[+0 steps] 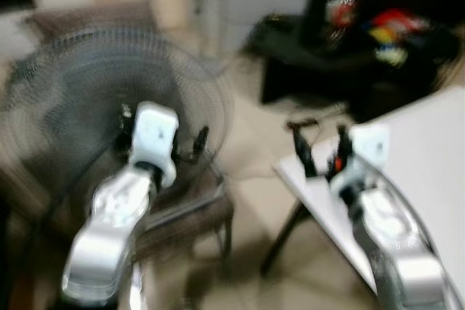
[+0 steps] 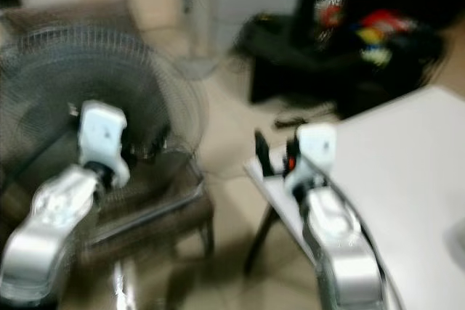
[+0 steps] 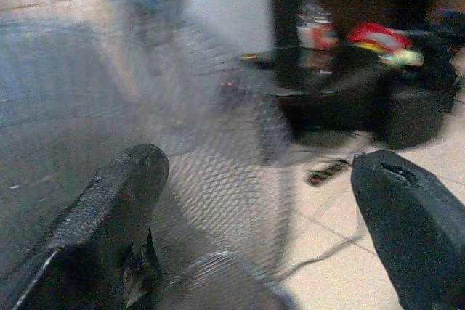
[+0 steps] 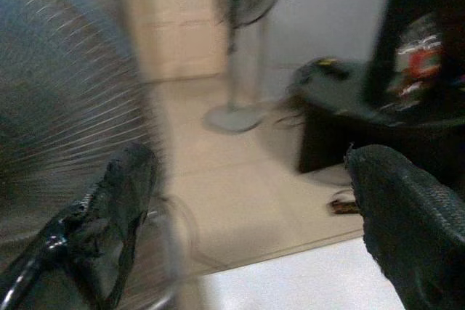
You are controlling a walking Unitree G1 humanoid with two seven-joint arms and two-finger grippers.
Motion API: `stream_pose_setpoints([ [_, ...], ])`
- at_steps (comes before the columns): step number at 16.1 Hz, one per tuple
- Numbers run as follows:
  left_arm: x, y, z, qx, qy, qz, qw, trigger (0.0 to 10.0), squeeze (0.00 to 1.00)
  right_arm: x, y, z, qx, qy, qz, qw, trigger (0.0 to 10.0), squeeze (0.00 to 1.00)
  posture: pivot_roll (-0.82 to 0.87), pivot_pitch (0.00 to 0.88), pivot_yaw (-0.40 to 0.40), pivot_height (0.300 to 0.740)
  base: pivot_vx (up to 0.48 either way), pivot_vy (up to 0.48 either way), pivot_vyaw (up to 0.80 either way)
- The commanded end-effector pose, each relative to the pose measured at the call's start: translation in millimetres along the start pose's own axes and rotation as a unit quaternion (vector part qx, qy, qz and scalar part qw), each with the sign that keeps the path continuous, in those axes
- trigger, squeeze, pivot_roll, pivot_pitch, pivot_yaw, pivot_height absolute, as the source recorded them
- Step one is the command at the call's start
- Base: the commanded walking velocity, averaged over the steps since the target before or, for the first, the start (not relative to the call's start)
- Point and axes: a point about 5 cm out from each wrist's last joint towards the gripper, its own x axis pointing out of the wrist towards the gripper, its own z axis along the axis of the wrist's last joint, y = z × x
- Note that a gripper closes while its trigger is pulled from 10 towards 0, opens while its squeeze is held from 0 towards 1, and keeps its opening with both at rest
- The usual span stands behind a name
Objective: Setting the table
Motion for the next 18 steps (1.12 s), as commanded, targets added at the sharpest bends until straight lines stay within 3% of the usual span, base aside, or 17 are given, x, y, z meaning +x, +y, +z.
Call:
stream_pose_setpoints([
  [1, -0.6, 1.9, 1.3, -0.002, -0.002, 0.001, 1.000, 10.0, 0.00, -3.2, -4.0, 0.8, -0.001, -0.005, -0.011, 1.000, 10.0, 1.00, 0.07, 0.000, -0.029, 0.740, 0.000, 0.000, 0.80],
  [5, -2.3, 5.3, 1.9, 0.014, -0.002, 0.002, 1.000, 10.0, 0.00, -6.7, -3.4, -1.4, 0.005, -0.009, -0.019, 1.000, 10.0, 1.00, 0.07, 0.000, -0.020, 0.740, 0.000, 0.000, 0.80],
  [8, -4.0, 2.9, 4.3, 0.020, -0.005, -0.004, 1.000, 10.0, 0.00, -8.0, -11.1, 6.4, -0.027, -0.035, -0.034, 0.998, 10.0, 1.00, 0.08, 0.000, -0.024, 0.740, 0.000, 0.000, 0.80],
  [11, -1.1, 7.7, 5.1, 0.017, -0.021, 0.042, 0.999, 10.0, 0.00, -6.2, -12.3, 10.5, -0.063, -0.048, -0.026, 0.997, 10.0, 1.00, 0.08, 0.000, -0.017, 0.740, 0.000, 0.000, 0.80],
  [14, -3.3, 18.9, 5.2, 0.001, -0.049, 0.114, 0.992, 10.0, 0.00, -5.4, -8.9, 7.9, -0.057, -0.049, -0.017, 0.997, 10.0, 1.00, 0.09, 0.000, -0.032, 0.740, 0.000, 0.000, 0.80],
  [16, -6.4, 18.7, 3.3, 0.027, -0.033, 0.096, 0.994, 10.0, 0.00, -7.2, -4.4, 6.7, -0.022, -0.046, 0.010, 0.999, 10.0, 1.00, 0.10, 0.000, -0.037, 0.740, 0.000, 0.000, 0.80],
  [18, -6.4, 22.1, 2.1, 0.062, -0.032, 0.090, 0.993, 10.0, 0.00, -9.2, -5.3, 3.3, -0.020, -0.039, 0.019, 0.999, 10.0, 1.00, 0.09, 0.000, -0.028, 0.740, 0.000, 0.000, 0.80],
])
